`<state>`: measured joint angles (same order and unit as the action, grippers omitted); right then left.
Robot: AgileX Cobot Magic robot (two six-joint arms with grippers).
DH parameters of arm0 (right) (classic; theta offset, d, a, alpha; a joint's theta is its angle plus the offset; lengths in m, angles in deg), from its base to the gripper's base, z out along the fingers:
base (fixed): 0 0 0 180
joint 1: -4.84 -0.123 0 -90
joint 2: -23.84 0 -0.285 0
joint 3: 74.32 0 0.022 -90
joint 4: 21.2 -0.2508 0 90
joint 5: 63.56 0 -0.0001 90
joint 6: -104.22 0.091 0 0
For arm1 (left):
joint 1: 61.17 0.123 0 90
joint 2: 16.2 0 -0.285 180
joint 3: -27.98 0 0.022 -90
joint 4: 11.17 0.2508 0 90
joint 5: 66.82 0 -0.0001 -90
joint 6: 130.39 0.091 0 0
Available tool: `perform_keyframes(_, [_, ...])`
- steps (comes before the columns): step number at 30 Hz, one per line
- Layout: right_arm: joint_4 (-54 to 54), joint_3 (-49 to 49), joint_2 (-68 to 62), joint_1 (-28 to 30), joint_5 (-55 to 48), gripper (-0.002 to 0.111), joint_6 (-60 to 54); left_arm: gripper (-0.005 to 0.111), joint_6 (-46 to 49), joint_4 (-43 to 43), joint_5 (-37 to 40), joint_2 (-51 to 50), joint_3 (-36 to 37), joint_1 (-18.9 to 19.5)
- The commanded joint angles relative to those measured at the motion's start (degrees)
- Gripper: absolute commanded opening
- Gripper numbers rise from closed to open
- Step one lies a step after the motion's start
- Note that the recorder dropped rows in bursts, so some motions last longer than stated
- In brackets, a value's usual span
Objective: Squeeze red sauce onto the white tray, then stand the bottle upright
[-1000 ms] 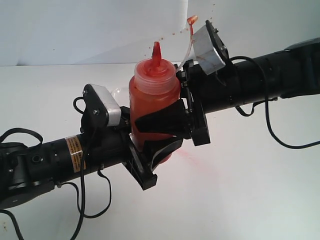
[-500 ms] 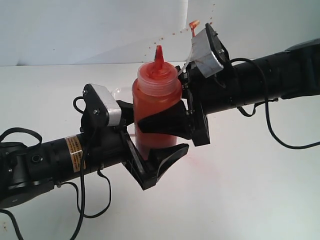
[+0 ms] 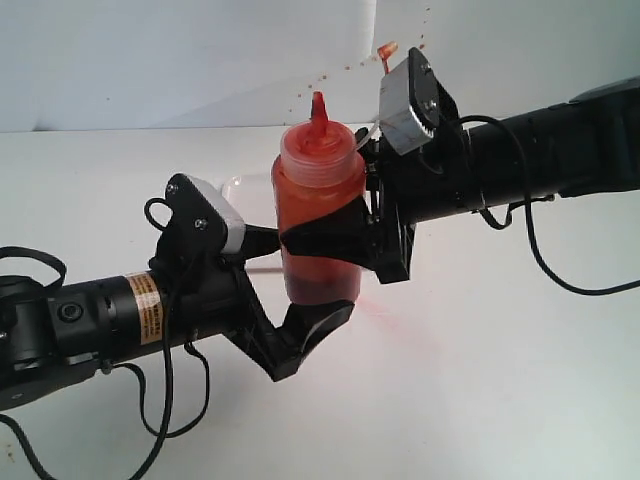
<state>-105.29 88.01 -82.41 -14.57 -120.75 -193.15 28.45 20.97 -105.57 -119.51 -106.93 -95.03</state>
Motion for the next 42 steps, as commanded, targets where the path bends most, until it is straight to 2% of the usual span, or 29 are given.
perform_keyframes(1, [-2.2, -0.1, 0.3, 0.1, 0.9, 0.000, -0.6, 0.105, -3.0, 1.9, 6.3, 3.6, 1.1, 0.1])
perform_keyframes(7, [-2.1, -0.1, 0.3, 3.3, -1.2, 0.000, -0.5, 0.105, -3.0, 3.0, 6.3, 12.3, 6.2, 0.1])
perform_keyframes(13, [-1.8, -2.1, 0.3, 7.6, -10.9, 0.000, -1.4, 0.105, -3.0, 2.7, 6.5, 24.3, 10.9, 0.1])
perform_keyframes(22, [-1.0, -11.0, 0.3, 8.1, -10.8, 0.000, -5.6, 0.105, -2.6, -0.3, 19.1, 41.1, 11.7, 0.1])
perform_keyframes(27, [-1.0, -14.5, 0.3, 7.9, -10.8, 0.000, -5.6, 0.105, -2.7, -0.3, 21.0, 45.6, 11.9, 0.1])
perform_keyframes(33, [-1.0, -18.2, 0.3, 4.8, -9.2, 0.000, -5.6, 0.105, -2.7, -0.3, 21.0, 45.9, 11.9, 0.1])
perform_keyframes(39, [-1.0, -19.1, 0.3, -4.1, 1.3, 0.000, -5.6, 0.105, -2.8, -0.3, 21.0, 45.9, 11.9, 0.1])
perform_keyframes(42, [-2.2, -19.1, 0.3, -5.8, 5.6, 0.000, -5.4, 0.105, -2.9, -0.3, 21.0, 45.9, 11.9, 0.1])
